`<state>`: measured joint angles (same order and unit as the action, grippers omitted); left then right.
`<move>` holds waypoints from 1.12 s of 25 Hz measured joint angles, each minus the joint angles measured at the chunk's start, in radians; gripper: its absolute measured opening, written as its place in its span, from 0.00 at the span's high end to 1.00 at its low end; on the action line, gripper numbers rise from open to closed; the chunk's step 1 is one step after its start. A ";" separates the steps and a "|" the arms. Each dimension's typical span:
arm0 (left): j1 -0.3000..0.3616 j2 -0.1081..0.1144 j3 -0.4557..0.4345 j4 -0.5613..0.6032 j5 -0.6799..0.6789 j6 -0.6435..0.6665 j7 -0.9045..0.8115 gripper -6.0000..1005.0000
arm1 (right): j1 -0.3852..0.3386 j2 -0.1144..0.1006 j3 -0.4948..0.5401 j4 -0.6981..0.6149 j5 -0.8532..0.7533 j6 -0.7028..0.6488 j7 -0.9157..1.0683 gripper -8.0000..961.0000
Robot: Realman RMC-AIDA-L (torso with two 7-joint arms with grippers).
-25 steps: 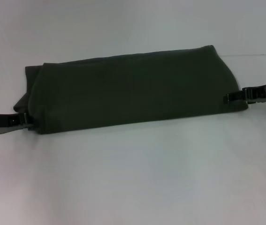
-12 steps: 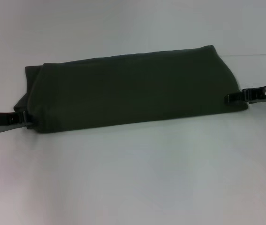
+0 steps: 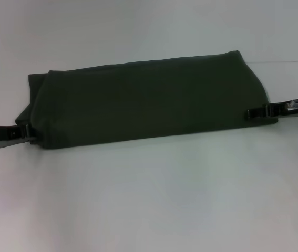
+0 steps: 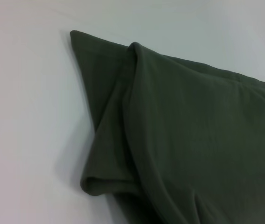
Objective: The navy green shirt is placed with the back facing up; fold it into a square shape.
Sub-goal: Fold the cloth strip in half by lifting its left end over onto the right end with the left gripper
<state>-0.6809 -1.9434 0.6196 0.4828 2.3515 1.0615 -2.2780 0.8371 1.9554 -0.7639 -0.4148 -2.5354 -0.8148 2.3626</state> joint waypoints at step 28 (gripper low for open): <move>-0.003 0.002 0.000 0.012 -0.002 0.011 -0.010 0.99 | -0.020 -0.008 0.001 0.006 0.000 -0.012 -0.007 0.83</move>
<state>-0.6841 -1.9418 0.6197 0.4950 2.3499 1.0729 -2.2881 0.8168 1.9479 -0.7626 -0.4089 -2.5351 -0.8264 2.3557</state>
